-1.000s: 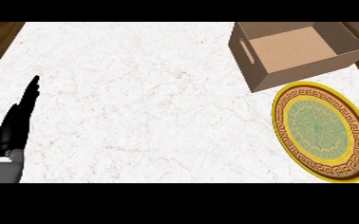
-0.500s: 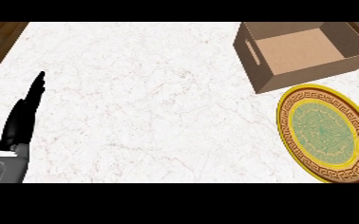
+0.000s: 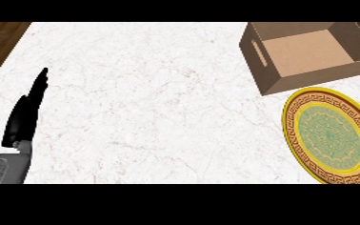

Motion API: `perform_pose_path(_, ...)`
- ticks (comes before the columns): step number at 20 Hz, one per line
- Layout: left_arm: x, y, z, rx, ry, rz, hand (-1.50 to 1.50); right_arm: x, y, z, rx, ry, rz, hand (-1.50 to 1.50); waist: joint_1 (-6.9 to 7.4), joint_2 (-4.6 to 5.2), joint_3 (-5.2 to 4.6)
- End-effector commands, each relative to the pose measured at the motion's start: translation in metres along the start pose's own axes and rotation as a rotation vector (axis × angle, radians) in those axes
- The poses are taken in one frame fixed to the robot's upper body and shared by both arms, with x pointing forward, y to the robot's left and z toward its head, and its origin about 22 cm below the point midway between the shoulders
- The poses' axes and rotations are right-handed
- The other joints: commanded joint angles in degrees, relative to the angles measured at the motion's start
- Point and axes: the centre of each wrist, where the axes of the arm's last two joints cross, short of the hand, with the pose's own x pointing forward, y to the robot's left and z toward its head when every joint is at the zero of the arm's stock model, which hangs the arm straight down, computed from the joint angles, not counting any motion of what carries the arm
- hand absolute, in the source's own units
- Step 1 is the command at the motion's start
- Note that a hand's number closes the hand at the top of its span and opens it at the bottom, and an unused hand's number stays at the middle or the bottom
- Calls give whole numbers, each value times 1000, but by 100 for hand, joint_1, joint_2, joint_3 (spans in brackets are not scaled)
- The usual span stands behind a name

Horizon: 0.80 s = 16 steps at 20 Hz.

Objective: Pick the cupcake from the plate and place it in the cardboard box

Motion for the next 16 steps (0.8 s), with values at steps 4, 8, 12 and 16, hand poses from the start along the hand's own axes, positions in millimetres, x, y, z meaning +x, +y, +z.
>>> perform_pose_path(4, 9, -2, -5, -22, -31, -13, 0, -3, 27, -7, 16, 58, 4, 150, 164, 88, 9)
perform_pose_path(8, 5, -14, 5, -30, -29, 4, 0, -20, 50, 0, -18, 151, 45, 150, 201, 93, 12)
perform_pose_path(12, 12, -14, -8, -9, -55, -1, 0, -11, 79, 3, 50, 253, -69, -150, 251, 150, 14)
perform_pose_path(16, 14, -14, -4, -54, -52, 13, 0, -9, 64, -2, 45, 235, -102, -150, 341, 157, 21)
